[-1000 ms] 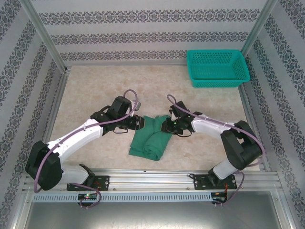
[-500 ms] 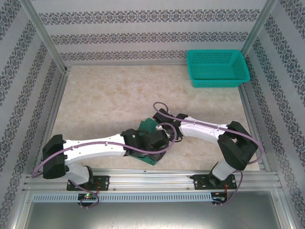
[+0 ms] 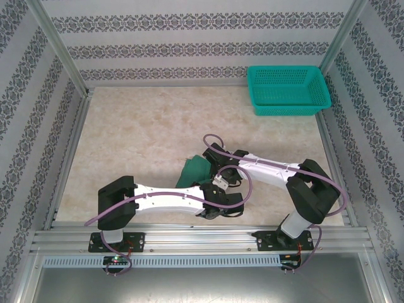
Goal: Roll up the long pants
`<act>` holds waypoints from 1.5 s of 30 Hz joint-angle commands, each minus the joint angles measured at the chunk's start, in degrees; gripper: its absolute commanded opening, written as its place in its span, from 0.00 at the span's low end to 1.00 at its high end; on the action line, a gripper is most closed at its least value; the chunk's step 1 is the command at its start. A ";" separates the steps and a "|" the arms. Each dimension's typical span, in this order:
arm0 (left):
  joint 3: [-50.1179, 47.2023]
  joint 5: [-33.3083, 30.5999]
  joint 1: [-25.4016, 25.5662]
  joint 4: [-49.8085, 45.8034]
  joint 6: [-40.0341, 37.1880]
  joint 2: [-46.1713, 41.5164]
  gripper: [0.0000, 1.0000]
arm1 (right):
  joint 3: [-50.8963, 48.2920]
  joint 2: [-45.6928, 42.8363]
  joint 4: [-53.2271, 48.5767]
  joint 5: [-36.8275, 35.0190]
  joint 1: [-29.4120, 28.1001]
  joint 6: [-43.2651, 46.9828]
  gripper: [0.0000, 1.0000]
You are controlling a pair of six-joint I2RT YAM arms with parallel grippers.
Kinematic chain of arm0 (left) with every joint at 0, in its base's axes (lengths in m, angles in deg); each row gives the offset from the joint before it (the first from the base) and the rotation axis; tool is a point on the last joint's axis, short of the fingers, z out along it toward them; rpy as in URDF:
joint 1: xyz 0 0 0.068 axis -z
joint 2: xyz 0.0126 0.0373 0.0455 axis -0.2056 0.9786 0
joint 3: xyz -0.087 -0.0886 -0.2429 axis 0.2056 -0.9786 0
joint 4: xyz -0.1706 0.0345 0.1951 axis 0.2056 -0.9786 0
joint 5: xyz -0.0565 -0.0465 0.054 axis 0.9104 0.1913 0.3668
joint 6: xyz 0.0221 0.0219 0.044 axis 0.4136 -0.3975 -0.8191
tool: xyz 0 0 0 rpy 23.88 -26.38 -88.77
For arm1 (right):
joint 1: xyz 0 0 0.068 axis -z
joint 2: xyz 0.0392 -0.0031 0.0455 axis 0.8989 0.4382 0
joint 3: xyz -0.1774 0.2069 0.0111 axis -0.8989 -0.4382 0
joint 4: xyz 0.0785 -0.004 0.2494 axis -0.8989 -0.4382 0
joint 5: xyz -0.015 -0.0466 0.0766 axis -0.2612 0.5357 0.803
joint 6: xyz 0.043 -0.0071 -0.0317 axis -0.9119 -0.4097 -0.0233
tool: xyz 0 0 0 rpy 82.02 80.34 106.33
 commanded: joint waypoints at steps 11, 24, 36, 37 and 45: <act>-6.61 18.70 -1.44 7.84 -8.06 15.93 0.99 | 0.21 4.66 -5.07 -1.86 -3.11 1.43 0.00; -10.24 17.60 -5.04 9.62 -6.60 18.53 0.01 | -1.71 -0.89 -3.99 -0.82 -3.33 0.66 0.00; -20.66 11.29 -4.75 13.79 -11.75 -1.79 0.00 | -0.65 -5.79 -1.38 0.65 0.51 4.76 0.40; -21.03 10.80 -4.74 13.98 -12.56 -2.43 0.00 | -0.48 -6.41 -1.35 0.63 1.23 4.91 0.51; -26.09 15.33 -4.64 21.63 -20.58 -8.59 0.00 | -5.05 -18.13 6.34 3.87 11.65 3.33 0.98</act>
